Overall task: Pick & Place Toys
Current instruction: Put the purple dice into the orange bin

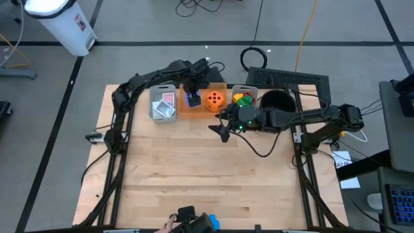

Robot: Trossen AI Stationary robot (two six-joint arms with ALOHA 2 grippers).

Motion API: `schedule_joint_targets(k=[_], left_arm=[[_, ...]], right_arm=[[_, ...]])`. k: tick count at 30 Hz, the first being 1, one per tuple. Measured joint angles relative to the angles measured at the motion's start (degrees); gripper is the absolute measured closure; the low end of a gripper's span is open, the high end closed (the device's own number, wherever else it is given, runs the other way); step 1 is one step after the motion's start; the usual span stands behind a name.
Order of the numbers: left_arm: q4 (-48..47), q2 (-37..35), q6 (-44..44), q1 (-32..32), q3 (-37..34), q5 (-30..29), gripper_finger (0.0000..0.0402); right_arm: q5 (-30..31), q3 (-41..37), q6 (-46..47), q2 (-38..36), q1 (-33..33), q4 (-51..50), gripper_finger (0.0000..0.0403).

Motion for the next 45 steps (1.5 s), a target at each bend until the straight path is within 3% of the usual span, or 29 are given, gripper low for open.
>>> schedule_joint_targets(k=[4,14,20,32,45], left_arm=[[0.2,0.1,-0.7,0.0,0.0,-0.2,0.0058],[0.3,0.1,-0.1,0.0,0.0,-3.4,0.0007],[0.4,0.1,-1.9,0.3,0.0,-6.4,0.0003],[-1.3,0.1,-4.5,1.0,0.0,2.1,0.0002],[-0.3,0.1,-0.8,-0.1,0.0,-0.7,0.0002]], right_arm=[[-2.8,0.0,0.0,0.0,-0.7,0.0,0.0062],[-2.9,0.0,-0.1,0.0,-1.3,-0.2,0.0062],[-2.9,0.0,-0.2,0.0,-1.3,-0.2,0.0062],[-2.9,0.0,-0.1,0.0,-1.3,-0.2,0.0062],[-2.9,0.0,0.0,0.0,-1.3,-0.2,0.0062]])
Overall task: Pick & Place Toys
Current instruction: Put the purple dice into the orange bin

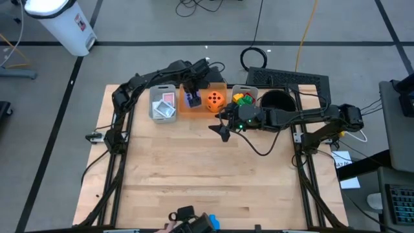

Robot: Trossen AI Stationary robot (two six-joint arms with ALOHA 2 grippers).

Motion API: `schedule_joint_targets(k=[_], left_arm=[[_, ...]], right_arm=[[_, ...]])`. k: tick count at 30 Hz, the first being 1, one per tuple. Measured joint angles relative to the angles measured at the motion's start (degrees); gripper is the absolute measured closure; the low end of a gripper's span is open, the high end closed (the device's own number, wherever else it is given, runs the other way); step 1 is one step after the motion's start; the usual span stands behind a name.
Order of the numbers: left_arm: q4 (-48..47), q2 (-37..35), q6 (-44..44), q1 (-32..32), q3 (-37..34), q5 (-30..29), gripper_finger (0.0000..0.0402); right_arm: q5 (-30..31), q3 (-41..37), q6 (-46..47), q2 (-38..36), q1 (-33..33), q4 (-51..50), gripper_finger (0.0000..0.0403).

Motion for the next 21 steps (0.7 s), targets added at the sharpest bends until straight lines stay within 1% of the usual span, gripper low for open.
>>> schedule_joint_targets(k=[9,13,16,18,21], left_arm=[[0.2,0.0,-0.6,0.0,0.0,-0.2,0.0002],[0.3,0.0,-0.6,0.0,0.0,0.9,0.0002],[0.3,0.0,-0.6,0.0,0.0,0.9,0.0002],[0.3,0.0,-0.6,0.0,0.0,0.9,0.0002],[0.3,0.0,-0.6,0.0,0.0,1.0,0.0002]], right_arm=[[0.3,0.0,0.0,0.0,-0.7,0.4,0.0062],[4.1,0.0,4.8,0.0,-3.0,1.1,0.0062],[4.3,0.0,8.5,0.0,-6.6,-0.1,0.0062],[2.8,0.0,11.2,0.5,-9.7,-0.5,0.0062],[-1.9,0.0,13.1,2.1,-14.1,-0.6,0.0062]])
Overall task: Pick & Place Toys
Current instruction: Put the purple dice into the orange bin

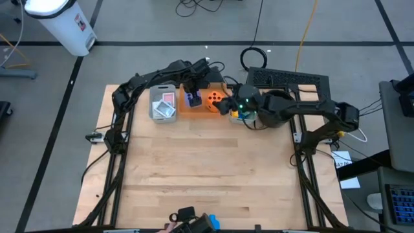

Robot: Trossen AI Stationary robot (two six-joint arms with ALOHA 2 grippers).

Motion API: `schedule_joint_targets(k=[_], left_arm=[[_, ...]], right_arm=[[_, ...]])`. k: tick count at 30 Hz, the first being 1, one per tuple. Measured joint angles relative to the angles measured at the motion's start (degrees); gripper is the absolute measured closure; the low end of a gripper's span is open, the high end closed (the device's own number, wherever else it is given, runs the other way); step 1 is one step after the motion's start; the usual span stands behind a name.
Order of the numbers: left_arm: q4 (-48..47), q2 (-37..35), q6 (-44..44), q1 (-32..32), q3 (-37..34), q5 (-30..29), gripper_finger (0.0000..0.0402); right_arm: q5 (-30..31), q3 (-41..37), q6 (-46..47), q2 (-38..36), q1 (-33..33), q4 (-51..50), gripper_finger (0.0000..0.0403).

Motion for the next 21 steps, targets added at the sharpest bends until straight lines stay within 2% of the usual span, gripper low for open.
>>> schedule_joint_targets(k=[4,9,17,21], left_arm=[[0.0,0.0,0.0,-0.1,0.0,0.0,0.0002],[0.0,0.0,0.2,-0.5,0.0,0.1,0.0002],[0.6,-0.1,0.0,-0.8,0.0,0.1,0.0002],[0.7,-0.1,0.0,-0.8,0.0,0.1,0.0002]], right_arm=[[-7.3,0.0,0.6,3.2,-4.8,4.2,0.0062],[-11.5,0.0,4.7,7.6,-8.9,12.0,0.0076],[-20.7,0.0,9.9,13.9,-12.6,15.6,0.017],[-21.9,0.0,10.7,16.5,-12.5,20.7,0.0216]])
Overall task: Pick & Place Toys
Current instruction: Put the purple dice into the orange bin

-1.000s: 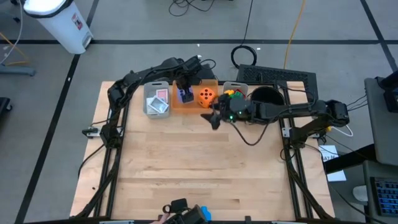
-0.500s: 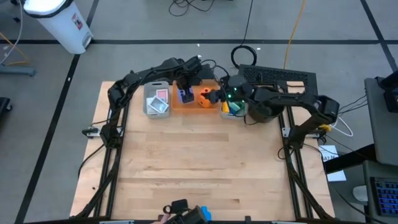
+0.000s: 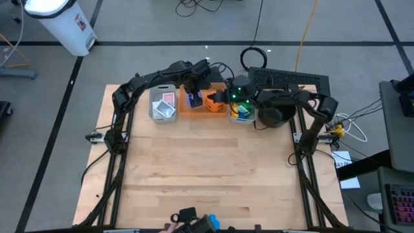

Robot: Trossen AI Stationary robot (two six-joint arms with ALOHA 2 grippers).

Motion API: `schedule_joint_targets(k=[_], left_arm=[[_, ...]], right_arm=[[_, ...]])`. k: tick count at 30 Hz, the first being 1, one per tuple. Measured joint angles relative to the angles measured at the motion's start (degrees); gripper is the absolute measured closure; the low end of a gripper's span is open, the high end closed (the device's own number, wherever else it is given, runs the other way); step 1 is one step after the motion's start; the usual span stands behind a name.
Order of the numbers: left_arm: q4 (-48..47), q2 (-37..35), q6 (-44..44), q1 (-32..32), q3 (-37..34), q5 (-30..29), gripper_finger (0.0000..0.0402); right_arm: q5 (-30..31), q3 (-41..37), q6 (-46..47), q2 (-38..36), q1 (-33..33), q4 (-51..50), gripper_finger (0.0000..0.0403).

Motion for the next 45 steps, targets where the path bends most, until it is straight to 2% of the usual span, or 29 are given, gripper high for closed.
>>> schedule_joint_targets(k=[4,10,17,27,36,42,45], left_arm=[[1.0,0.0,-0.1,0.0,0.0,0.0,0.0002],[3.6,0.0,-1.9,0.0,0.0,2.7,0.0002],[4.2,0.0,-0.4,-0.2,0.0,3.2,0.0002],[5.7,0.0,0.9,-1.1,0.0,1.0,0.0002],[5.0,-0.2,1.6,-1.1,0.0,0.9,0.0002],[4.6,-2.4,1.9,-1.0,0.0,1.4,0.0002],[5.3,-3.8,0.8,-0.9,0.0,3.6,0.0002]], right_arm=[[-0.1,0.0,3.0,2.0,0.0,6.5,0.0248],[-0.1,0.0,5.0,4.3,0.0,7.8,0.0283],[0.3,0.0,8.0,5.6,0.0,15.3,0.0319],[1.5,0.0,7.9,5.6,0.0,14.7,0.0394],[-0.1,0.0,5.8,5.6,0.0,14.7,0.0402],[-6.0,0.0,-1.3,5.6,-0.3,14.7,0.0403],[-6.2,0.0,-6.9,5.6,-0.2,14.9,0.0403]])
